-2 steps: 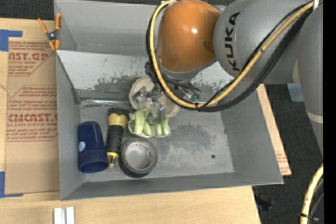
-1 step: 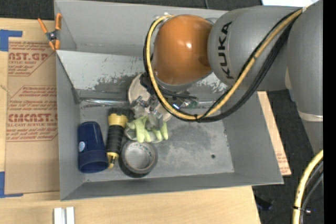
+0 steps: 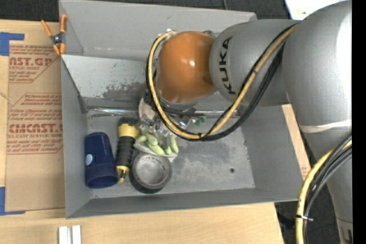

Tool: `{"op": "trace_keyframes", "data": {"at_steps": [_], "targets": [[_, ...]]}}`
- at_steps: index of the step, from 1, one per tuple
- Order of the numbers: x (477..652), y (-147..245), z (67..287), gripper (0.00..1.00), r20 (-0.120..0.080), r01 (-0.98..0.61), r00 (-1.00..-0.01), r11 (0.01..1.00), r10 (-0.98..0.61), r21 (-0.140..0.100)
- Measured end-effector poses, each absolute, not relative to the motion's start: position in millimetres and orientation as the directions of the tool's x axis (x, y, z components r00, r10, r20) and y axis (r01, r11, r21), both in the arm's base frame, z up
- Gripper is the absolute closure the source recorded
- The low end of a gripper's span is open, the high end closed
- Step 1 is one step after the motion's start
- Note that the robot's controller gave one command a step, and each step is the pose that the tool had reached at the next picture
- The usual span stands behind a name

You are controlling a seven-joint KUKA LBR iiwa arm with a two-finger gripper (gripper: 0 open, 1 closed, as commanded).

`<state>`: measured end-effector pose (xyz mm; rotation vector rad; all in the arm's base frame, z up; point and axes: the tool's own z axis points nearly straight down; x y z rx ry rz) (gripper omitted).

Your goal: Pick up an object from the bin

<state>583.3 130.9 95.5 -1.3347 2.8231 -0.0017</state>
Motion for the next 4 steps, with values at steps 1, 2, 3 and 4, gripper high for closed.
{"op": "trace_keyframes", "data": {"at_steps": [1,2,3,4], "targets": [[579.6,131,125,1.00,-0.010,-0.767,-0.641,0.641,-0.767,-0.003],[584.7,143,119,1.00,-0.019,-0.741,-0.671,0.672,-0.741,-0.011],[581.5,143,163,1.00,-0.013,-0.763,-0.646,0.646,-0.763,-0.007],[587.0,152,101,1.00,-0.016,-0.834,-0.552,0.552,-0.834,-0.009]]}}
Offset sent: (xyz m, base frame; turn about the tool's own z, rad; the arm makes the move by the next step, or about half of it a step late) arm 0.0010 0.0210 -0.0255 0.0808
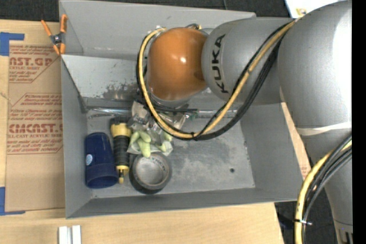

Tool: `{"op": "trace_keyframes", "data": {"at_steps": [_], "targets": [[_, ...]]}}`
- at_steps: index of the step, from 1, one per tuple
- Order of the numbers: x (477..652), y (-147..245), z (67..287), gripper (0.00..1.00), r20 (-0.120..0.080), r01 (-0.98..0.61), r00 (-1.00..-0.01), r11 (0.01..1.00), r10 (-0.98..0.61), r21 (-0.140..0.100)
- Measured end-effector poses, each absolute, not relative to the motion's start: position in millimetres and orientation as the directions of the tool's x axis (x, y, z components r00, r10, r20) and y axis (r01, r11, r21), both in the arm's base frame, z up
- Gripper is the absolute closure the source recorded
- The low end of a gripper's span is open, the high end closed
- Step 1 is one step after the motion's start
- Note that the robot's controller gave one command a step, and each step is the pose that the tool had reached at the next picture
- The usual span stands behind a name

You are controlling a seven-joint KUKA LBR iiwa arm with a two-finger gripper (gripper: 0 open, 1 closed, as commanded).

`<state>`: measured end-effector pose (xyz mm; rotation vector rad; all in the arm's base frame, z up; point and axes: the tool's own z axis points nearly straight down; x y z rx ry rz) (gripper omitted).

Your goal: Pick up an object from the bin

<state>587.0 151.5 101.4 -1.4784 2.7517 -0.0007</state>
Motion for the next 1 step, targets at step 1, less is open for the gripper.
{"op": "trace_keyframes", "data": {"at_steps": [1], "targets": [[580.7,150.5,150.0,1.00,-0.011,-0.827,-0.562,0.562,-0.827,-0.005]]}}
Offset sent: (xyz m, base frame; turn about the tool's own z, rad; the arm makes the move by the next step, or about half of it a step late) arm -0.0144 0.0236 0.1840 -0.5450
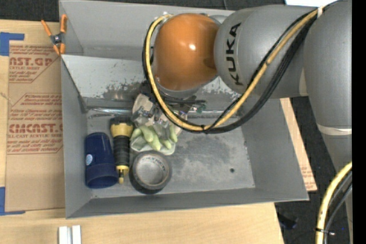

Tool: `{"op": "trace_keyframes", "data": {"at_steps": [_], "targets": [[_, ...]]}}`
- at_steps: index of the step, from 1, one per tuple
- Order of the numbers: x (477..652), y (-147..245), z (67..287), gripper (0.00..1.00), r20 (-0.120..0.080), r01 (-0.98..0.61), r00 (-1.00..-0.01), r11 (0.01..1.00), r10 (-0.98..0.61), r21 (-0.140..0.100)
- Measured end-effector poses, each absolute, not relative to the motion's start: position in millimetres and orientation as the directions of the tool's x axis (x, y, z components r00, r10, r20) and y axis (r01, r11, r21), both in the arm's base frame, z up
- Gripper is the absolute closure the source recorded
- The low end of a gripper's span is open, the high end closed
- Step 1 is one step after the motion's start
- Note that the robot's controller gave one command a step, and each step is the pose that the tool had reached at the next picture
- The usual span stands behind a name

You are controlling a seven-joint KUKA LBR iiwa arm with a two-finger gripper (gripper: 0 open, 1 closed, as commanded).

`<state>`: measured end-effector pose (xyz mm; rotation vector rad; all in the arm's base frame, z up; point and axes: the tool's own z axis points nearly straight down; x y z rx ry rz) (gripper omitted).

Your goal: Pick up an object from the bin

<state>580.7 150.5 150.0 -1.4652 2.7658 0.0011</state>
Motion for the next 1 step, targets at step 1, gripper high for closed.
{"op": "trace_keyframes", "data": {"at_steps": [1], "targets": [[578.1,162.0,213.1,1.00,-0.012,-0.916,-0.401,0.401,-0.916,-0.006]]}}
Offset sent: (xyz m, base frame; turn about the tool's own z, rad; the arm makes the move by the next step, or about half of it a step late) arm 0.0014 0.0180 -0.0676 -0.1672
